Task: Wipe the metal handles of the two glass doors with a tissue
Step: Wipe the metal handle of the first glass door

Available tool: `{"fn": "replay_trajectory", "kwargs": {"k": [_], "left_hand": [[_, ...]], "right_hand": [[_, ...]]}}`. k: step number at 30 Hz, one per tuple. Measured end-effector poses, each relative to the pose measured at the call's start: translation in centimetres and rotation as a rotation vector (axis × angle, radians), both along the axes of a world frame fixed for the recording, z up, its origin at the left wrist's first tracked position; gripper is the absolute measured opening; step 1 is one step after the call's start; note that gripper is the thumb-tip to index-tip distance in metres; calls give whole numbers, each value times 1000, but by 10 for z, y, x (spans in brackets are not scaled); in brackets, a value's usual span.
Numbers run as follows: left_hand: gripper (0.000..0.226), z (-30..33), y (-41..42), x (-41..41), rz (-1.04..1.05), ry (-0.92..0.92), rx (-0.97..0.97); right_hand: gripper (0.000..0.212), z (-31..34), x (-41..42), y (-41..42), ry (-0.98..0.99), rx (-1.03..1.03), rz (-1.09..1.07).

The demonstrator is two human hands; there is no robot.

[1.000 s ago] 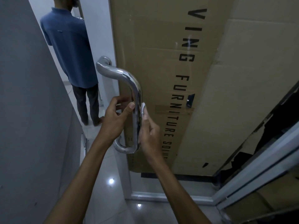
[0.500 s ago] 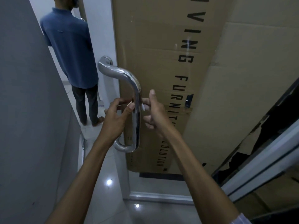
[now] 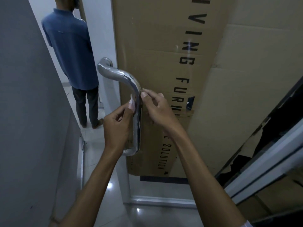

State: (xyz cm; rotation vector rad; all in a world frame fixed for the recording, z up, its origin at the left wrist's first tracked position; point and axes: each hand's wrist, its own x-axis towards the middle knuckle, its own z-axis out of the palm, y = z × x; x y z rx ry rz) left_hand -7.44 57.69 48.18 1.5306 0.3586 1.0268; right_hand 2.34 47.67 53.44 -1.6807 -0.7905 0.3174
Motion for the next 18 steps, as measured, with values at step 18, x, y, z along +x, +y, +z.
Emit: {"fn": "replay_trajectory", "kwargs": {"k": [18], "left_hand": [[19,-43,-1,26,371,24,369]], "right_hand": [[25,1,10,1,-84,39,-11]]}}
